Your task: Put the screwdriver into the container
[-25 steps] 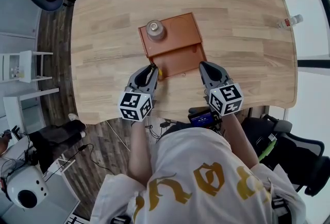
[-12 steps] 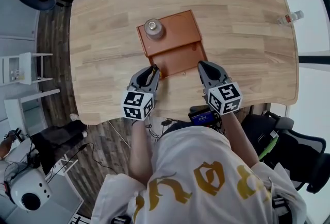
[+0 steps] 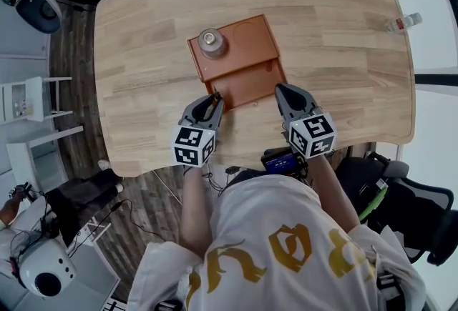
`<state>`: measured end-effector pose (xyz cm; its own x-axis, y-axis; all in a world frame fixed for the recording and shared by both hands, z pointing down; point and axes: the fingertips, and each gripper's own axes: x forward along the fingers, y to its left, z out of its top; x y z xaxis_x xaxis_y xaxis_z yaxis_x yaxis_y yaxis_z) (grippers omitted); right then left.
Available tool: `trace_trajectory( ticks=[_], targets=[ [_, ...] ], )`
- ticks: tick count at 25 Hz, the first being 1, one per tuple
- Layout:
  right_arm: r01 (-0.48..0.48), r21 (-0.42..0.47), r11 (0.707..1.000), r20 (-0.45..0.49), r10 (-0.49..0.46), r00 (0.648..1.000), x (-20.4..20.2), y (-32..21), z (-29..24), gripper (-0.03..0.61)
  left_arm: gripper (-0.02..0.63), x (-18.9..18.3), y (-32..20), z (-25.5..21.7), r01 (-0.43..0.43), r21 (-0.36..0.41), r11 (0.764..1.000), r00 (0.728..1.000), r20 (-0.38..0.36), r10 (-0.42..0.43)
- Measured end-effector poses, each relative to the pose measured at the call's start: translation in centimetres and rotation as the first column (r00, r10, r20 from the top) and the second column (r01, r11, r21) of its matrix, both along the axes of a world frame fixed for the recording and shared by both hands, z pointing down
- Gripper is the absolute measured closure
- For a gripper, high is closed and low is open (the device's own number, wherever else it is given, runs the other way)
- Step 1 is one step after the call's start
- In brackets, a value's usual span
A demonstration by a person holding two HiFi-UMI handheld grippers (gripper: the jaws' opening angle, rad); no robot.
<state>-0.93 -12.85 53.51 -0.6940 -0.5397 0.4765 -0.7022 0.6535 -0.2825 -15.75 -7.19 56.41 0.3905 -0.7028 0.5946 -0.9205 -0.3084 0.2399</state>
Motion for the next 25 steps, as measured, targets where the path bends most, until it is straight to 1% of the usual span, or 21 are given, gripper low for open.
trace_trajectory(
  ticks=[5,11,15,21,25],
  targets=[
    [-0.008,-0.005,1.000,0.002,0.008,1.000,-0.1,-0.3,0.2,0.569,0.534,0.1,-0.2,0.5,-0.018,-0.026,1.000,1.000,0.005,0.018],
    [-0.011,-0.007,1.000,0.005,0.011,1.000,-0.2,-0.8,0.1,0.569,0.534,0.4,-0.3,1.0,-0.064,-0.048,0.997,0.997,0.050,0.066],
    [-0.013,-0.013,1.000,0.006,0.013,1.000,-0.2,-1.0,0.2,0.569,0.534,0.9,-0.2,1.6,-0.106,-0.085,0.991,0.991,0.077,0.113],
    [-0.021,-0.009,1.000,0.011,0.021,1.000,-0.4,-1.8,0.0,0.569,0.534,1.2,-0.6,1.9,-0.146,-0.098,0.984,0.982,0.110,0.157],
    [-0.032,-0.010,0.999,0.011,0.032,0.999,-0.1,-1.9,-0.1,0.569,0.534,1.6,-0.5,2.2,-0.188,-0.129,0.974,0.972,0.121,0.203]
  ],
)
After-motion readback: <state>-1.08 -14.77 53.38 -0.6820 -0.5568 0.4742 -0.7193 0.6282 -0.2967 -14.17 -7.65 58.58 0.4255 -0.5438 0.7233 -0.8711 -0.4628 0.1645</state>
